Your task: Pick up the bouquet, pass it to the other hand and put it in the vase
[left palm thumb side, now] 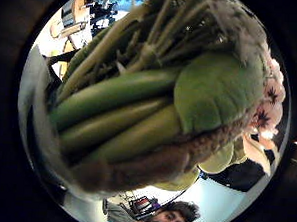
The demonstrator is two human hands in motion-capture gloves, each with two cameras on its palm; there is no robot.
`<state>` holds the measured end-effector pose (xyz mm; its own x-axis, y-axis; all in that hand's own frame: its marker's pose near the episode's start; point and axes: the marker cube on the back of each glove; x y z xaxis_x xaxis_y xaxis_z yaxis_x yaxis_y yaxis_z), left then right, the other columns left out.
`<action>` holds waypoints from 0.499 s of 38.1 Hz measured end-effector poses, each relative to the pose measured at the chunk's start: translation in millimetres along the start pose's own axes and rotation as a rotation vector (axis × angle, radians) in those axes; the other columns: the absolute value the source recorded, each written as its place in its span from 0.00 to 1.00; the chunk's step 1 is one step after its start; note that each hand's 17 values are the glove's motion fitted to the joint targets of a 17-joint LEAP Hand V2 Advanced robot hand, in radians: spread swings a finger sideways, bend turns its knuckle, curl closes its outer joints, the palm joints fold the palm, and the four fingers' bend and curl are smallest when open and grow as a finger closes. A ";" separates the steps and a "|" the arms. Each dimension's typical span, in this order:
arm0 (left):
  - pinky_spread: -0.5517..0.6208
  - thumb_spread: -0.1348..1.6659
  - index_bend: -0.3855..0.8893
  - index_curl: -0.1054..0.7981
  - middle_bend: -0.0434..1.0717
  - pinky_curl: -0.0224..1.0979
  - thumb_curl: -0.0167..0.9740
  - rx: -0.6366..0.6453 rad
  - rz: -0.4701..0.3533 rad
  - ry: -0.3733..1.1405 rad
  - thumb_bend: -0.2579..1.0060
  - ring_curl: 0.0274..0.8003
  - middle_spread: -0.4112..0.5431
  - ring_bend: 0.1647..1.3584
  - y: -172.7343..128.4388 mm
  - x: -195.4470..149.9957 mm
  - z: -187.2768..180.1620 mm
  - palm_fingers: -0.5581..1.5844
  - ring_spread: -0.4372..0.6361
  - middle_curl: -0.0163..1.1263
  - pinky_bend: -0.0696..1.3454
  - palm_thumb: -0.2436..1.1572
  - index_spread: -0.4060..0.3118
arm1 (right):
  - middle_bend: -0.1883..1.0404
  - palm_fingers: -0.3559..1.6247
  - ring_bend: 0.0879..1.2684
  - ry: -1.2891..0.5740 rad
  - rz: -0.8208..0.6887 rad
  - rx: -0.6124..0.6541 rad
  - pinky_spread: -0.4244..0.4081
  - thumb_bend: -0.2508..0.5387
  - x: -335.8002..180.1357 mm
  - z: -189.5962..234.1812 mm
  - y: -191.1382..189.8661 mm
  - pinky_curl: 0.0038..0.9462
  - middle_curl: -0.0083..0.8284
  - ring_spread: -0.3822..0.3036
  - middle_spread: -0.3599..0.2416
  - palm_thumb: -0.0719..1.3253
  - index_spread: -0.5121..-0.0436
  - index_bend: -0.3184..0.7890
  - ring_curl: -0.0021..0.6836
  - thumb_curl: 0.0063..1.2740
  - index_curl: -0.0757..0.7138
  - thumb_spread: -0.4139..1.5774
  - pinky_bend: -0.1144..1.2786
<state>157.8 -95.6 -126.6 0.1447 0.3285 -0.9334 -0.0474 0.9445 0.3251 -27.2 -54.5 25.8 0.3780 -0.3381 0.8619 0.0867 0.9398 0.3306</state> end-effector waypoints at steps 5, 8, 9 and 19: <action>0.14 0.35 0.51 0.63 0.60 0.42 0.63 0.005 0.034 0.046 0.19 0.55 0.05 0.51 -21.2 35.8 -23.2 0.93 0.07 0.50 0.42 0.75 0.12 | 0.66 0.77 0.66 0.019 0.003 -0.043 0.16 0.27 -7.2 -17.3 0.6 0.49 0.68 0.27 0.35 0.70 0.53 0.38 0.73 0.56 0.69 0.51 0.61; 0.13 0.32 0.52 0.65 0.62 0.42 0.65 0.032 0.054 0.038 0.19 0.56 0.05 0.51 -28.1 60.2 -36.8 0.92 0.07 0.51 0.43 0.76 0.11 | 0.62 0.74 0.62 0.003 -0.053 -0.011 0.22 0.26 -8.3 -29.4 -2.3 0.48 0.66 0.27 0.35 0.69 0.52 0.36 0.71 0.55 0.65 0.53 0.60; 0.13 0.32 0.52 0.66 0.62 0.42 0.66 0.043 0.059 0.029 0.18 0.56 0.05 0.52 -29.7 67.3 -41.5 0.92 0.07 0.51 0.43 0.76 0.11 | 0.61 0.73 0.62 -0.004 -0.064 0.002 0.25 0.26 -8.4 -33.1 -3.0 0.48 0.65 0.28 0.35 0.68 0.52 0.36 0.70 0.54 0.64 0.54 0.59; 0.12 0.27 0.53 0.70 0.65 0.43 0.71 0.228 0.170 -0.098 0.18 0.58 0.06 0.54 -62.8 120.1 -125.9 0.91 0.07 0.52 0.46 0.77 0.11 | 0.53 0.69 0.51 0.128 0.006 0.122 0.44 0.29 22.4 -74.1 -0.2 0.43 0.60 0.30 0.38 0.66 0.50 0.41 0.64 0.50 0.60 0.63 0.46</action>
<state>53.7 -115.2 -278.3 0.2490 0.4700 -0.8468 0.1421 0.8472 0.5120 49.6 -58.5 16.6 0.4931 -0.3162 0.8104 -0.0253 0.9260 0.3767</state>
